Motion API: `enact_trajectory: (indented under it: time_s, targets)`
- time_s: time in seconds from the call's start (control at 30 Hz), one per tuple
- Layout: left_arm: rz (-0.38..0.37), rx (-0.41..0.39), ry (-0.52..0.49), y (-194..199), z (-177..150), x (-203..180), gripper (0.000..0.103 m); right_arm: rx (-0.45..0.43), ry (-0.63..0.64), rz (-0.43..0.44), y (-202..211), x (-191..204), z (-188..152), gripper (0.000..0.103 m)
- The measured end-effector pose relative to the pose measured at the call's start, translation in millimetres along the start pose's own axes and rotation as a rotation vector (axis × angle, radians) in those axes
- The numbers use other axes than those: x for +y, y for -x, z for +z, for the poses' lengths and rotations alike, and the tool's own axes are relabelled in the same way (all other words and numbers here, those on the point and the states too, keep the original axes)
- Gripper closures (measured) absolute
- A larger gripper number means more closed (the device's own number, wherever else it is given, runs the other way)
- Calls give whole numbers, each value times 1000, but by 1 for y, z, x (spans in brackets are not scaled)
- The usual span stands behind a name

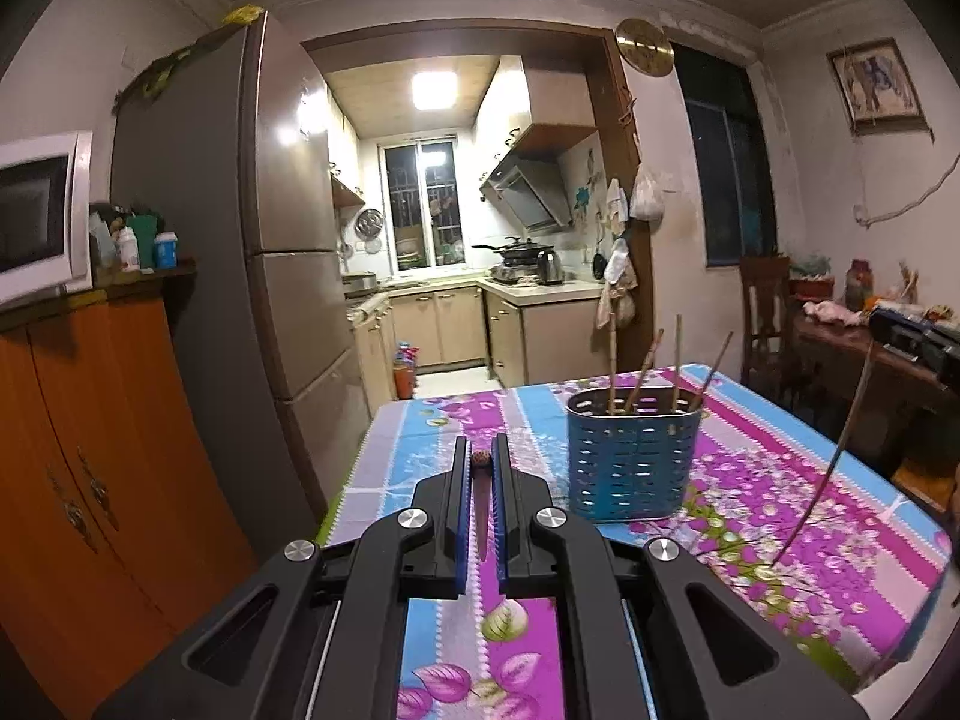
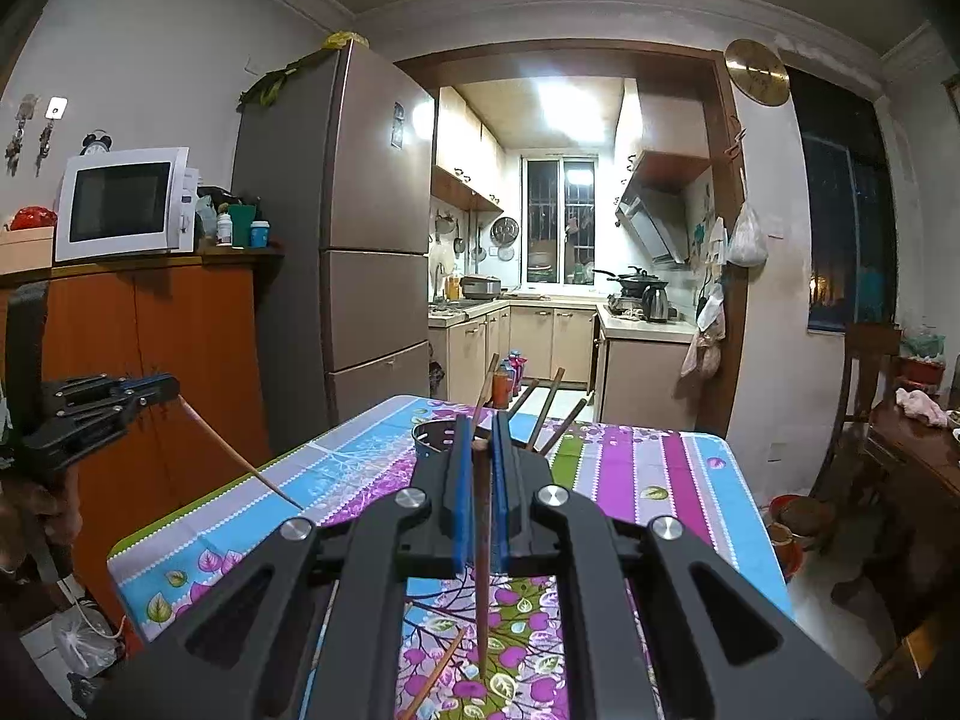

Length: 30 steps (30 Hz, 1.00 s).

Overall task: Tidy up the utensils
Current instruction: 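Carry both held chopsticks up over the blue slotted holder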

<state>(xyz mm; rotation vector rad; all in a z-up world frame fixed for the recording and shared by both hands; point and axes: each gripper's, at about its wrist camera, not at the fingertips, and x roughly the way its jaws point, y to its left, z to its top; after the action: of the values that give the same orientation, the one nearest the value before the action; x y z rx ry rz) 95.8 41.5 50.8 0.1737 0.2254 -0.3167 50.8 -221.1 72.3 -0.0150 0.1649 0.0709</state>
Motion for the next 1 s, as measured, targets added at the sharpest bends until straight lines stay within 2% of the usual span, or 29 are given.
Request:
enact_trajectory:
  time_s: [0.3,0.7,0.9,1.0]
  targets:
    - [77,2,-37,-18,8,-9,95,11,3,-13,-9,-3,9,98]
    - [128,8,-65,-22,10,-11,95,26,7,-26,-18,-1,12,98]
    - [130,4,-77,-26,17,-15,95,22,11,-23,-25,-2,23,98]
    - [114,-11,-73,-29,32,-16,95,2,3,-18,-30,-5,39,98]
